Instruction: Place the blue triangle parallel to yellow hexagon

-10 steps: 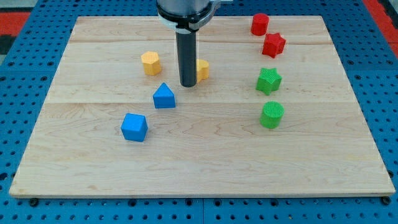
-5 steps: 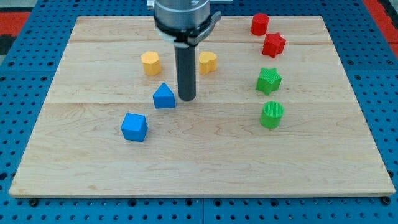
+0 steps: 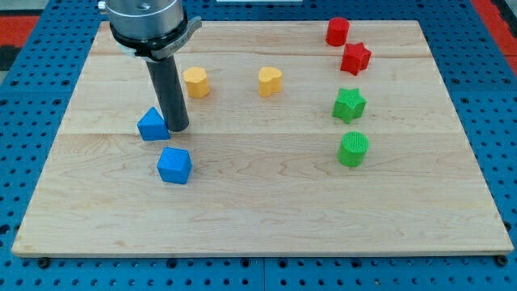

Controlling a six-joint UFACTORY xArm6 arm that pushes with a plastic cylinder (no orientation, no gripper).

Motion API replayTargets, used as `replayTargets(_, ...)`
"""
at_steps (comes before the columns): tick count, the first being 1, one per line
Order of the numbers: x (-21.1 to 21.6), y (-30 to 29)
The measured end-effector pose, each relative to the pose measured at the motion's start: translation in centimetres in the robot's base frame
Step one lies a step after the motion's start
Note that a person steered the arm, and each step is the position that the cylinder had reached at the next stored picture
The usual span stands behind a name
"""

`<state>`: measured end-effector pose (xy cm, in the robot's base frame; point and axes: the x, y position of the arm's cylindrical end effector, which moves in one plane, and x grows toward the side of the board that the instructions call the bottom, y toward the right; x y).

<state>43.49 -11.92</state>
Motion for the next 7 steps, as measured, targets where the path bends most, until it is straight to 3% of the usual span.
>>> replayTargets(7,3.3,-8.4)
